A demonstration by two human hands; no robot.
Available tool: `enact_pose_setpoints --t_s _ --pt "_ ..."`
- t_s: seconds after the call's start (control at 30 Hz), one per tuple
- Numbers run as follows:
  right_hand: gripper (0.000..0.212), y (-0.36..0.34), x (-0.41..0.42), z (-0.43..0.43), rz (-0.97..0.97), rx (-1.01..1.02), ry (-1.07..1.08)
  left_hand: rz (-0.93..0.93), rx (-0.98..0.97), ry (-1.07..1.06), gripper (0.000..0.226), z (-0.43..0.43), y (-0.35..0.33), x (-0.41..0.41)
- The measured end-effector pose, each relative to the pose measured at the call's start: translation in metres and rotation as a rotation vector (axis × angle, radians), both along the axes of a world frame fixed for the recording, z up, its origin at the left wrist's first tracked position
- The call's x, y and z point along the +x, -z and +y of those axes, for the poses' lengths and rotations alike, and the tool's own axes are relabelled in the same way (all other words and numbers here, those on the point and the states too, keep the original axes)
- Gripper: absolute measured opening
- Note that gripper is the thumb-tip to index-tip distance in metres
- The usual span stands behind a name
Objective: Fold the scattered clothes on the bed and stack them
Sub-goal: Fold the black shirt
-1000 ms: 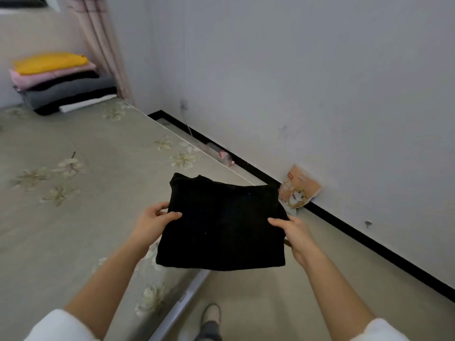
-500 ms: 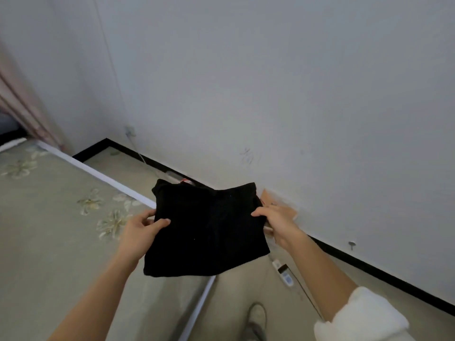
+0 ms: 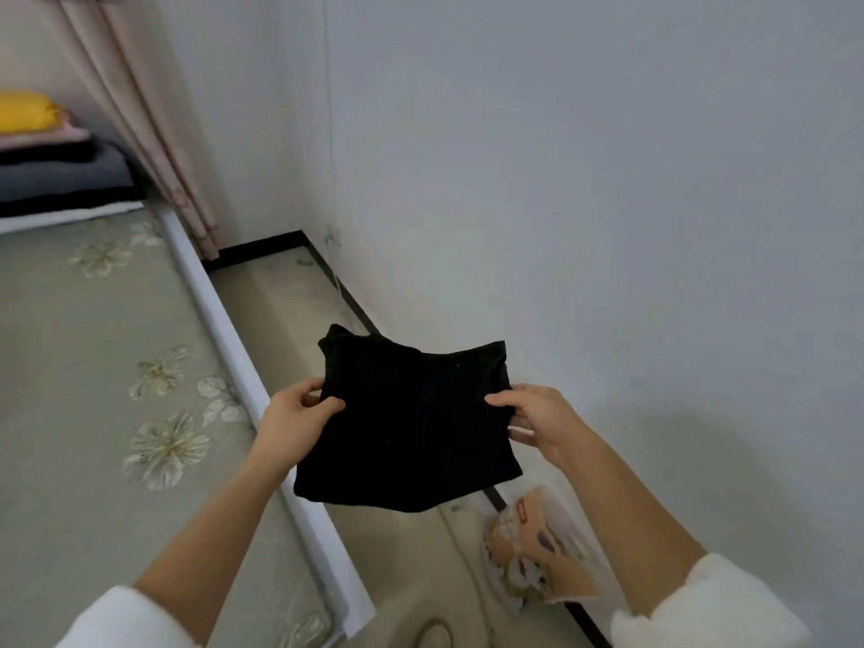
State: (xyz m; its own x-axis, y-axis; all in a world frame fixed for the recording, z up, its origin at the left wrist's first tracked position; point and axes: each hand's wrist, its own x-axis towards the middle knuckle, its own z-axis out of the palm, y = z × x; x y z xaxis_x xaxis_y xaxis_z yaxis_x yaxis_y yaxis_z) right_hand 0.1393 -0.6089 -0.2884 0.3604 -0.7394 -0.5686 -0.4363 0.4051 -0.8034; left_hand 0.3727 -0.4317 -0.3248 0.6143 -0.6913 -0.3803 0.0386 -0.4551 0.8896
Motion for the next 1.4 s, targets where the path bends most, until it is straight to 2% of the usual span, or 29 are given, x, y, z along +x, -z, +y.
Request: enact_pose_setpoints --t_s 0.23,0.47,0.77,0.97,1.27,1.4 --pt "0.018 0.018 0.084 -0.096 -0.002 0.035 -0.182 -0.045 -0.005 -0.219 0.033 -0.063 0.006 0.033" --pt "0.018 0.026 0.198 -0.171 -0.039 0.074 -0.318 -0.088 -0.004 -0.374 0.030 -0.125 0.007 0.113" --pt "0.024 0.016 0.411 -0.273 -0.083 0.035 -0.489 -0.126 0.011 -0.476 0.034 -0.199 -0.005 0.295" --pt "0.044 0.015 0.554 -0.312 -0.099 0.045 -0.595 -0.141 -0.023 -0.627 0.030 -0.228 -0.021 0.407" --pt "0.030 0.010 0.769 -0.362 -0.111 0.055 -0.817 -0.105 -0.049 -0.807 0.030 -0.254 -0.026 0.579" --pt "0.040 0.011 0.858 -0.380 -0.069 0.052 -0.947 -0.079 -0.104 -0.892 0.026 -0.254 -0.037 0.643"
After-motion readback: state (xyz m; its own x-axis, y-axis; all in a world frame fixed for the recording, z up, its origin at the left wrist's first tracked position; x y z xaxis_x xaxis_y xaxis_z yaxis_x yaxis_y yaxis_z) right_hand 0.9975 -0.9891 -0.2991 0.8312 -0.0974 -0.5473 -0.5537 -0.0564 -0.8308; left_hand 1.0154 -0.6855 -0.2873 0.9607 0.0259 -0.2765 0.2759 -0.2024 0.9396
